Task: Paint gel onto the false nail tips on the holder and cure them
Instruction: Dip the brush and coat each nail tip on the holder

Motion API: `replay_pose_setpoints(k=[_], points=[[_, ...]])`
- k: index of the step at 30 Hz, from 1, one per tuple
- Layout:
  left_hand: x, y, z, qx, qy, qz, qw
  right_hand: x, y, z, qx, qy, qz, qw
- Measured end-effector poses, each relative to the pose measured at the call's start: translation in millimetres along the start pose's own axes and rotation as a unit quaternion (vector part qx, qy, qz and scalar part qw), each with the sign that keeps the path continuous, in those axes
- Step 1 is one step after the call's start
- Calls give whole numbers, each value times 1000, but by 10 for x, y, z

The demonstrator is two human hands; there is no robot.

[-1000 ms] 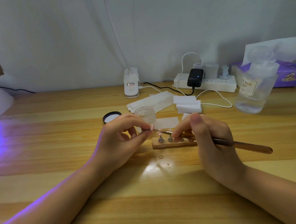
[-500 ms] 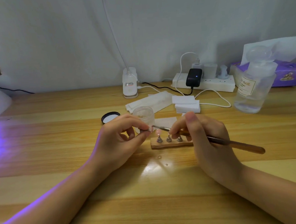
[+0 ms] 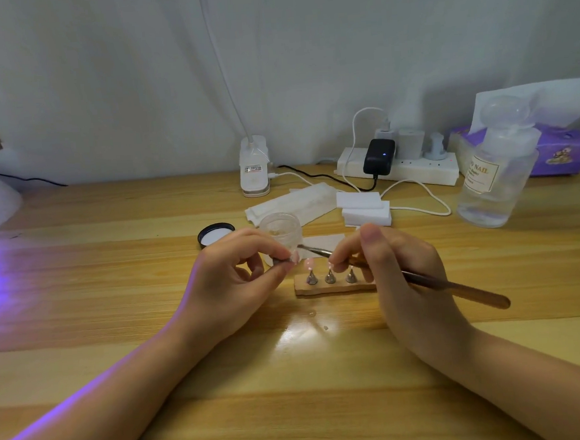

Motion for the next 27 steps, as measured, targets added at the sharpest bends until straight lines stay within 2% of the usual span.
replay_pose_setpoints(k=[6, 12, 18, 22, 27], points=[[1, 1, 8, -10, -6, 6, 1000, -24, -14, -6, 7, 11, 21, 1000], [1, -1, 31, -1, -5, -4, 1000, 10, -8, 5, 1, 14, -17, 1000], [4, -2, 25, 2, 0, -1, 1000, -17, 3, -30, -9, -3, 11, 1000], [6, -1, 23, -5, 7, 0, 1000, -16, 1, -9, 16, -9, 6, 1000], [3, -2, 25, -7, 6, -6, 1000, 12, -8, -13, -7, 8, -22, 1000]])
Point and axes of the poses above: each hand's wrist, its own y-axis towards the middle knuckle, its own x-axis out of the back of the hand, z = x × y, the point moved 3 cm from there along y, towards the middle knuckle, and after that the axes turned 11 degrees about x, right-handed, at the moved point
